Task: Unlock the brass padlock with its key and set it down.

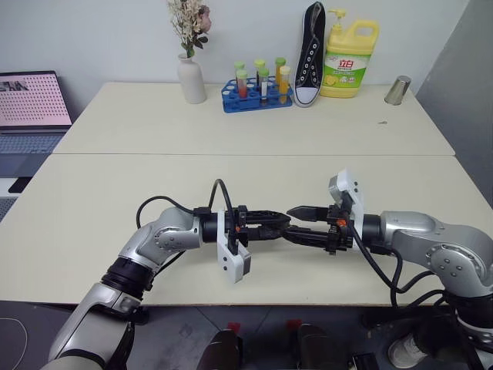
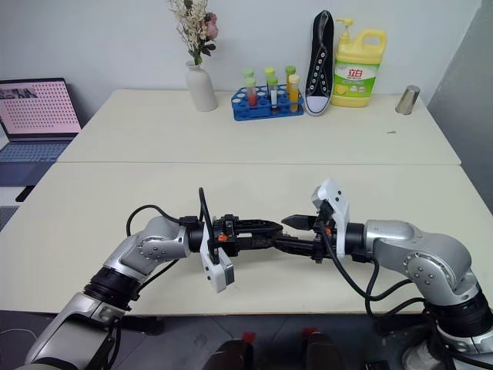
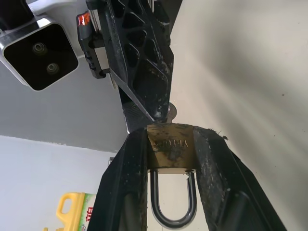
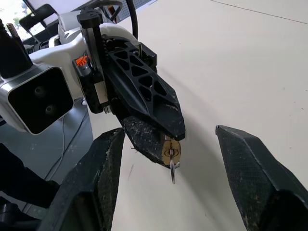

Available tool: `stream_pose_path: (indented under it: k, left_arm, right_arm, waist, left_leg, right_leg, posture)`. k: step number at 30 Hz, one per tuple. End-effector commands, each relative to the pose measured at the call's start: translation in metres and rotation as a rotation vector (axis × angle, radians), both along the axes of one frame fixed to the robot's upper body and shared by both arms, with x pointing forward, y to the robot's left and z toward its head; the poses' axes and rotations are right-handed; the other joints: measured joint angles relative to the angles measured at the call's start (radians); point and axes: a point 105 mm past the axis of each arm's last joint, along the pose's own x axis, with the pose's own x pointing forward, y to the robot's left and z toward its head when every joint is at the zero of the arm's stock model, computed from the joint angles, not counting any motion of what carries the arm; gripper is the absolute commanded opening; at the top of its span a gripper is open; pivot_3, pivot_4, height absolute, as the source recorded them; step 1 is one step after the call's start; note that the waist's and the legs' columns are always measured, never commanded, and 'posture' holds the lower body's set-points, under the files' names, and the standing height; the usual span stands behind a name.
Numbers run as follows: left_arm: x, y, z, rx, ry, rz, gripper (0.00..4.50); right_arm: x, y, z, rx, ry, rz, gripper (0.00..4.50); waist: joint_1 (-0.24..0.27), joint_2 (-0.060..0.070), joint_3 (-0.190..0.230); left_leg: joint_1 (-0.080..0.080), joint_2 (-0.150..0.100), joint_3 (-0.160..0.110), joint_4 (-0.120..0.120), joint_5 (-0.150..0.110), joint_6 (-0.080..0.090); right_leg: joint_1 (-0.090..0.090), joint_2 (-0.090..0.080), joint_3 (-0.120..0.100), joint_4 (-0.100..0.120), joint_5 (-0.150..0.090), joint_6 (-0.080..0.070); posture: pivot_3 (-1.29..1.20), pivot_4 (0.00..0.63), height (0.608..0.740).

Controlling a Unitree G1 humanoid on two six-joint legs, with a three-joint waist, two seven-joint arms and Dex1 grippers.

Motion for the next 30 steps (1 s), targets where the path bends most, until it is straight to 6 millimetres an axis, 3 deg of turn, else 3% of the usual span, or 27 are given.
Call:
stream_pose_path:
  k: [1,4,10,24,29,30]
  left_arm:
    - [-0.0049,-0.0029,0.0110,-0.038,-0.026,-0.032,0.99]
    - [-0.0051,-0.0030,0.0109,-0.037,-0.027,-0.031,0.99]
    - [-0.0050,-0.0032,0.0110,-0.041,-0.026,-0.029,0.99]
    - [-0.0056,-0.0009,0.0071,-0.027,-0.012,-0.023,0.99]
    - [-0.0050,0.0016,0.0140,-0.079,0.009,-0.019,0.99]
    - [-0.0049,0.0021,0.0153,-0.091,0.018,-0.018,1.71]
  right_arm:
    - [-0.0001,0.0028,0.0034,-0.001,-0.022,0.020,2.96]
    - [-0.0007,0.0048,0.0022,-0.009,-0.026,0.035,2.20]
    - [0.0003,0.0066,0.0023,-0.010,-0.034,0.044,0.11]
    - [-0.0001,0.0081,0.0057,0.015,-0.032,0.050,0.12]
    - [-0.0007,0.0087,0.0059,0.018,-0.032,0.054,0.12]
    - [-0.0008,0.0088,0.0059,0.018,-0.032,0.055,0.12]
  waist:
    - [0.000,0.000,0.000]
    - [0.000,0.000,0.000]
    - [0.000,0.000,0.000]
    - [0.000,0.000,0.000]
    - [-0.001,0.000,0.000]
    - [-0.001,0.000,0.000]
  left_leg:
    - [0.000,0.000,0.000,0.000,0.000,0.000]
    - [0.000,0.000,0.000,0.000,0.000,0.000]
    - [0.000,0.000,0.000,0.000,0.000,0.000]
    - [0.000,0.000,0.000,0.000,0.000,0.000]
    - [0.000,0.000,0.000,0.000,0.000,0.000]
    - [0.000,0.000,0.000,0.000,0.000,0.000]
  right_leg:
    - [0.000,0.000,0.000,0.000,0.000,0.000]
    - [0.000,0.000,0.000,0.000,0.000,0.000]
    - [0.000,0.000,0.000,0.000,0.000,0.000]
    - [0.000,0.000,0.000,0.000,0.000,0.000]
    - [0.000,0.000,0.000,0.000,0.000,0.000]
    - [0.000,0.000,0.000,0.000,0.000,0.000]
  posture:
    - [0.00,0.150,0.740]
    - [0.00,0.150,0.740]
    - [0.00,0.150,0.740]
    - [0.00,0.150,0.740]
    - [0.00,0.150,0.740]
    - [0.00,0.150,0.740]
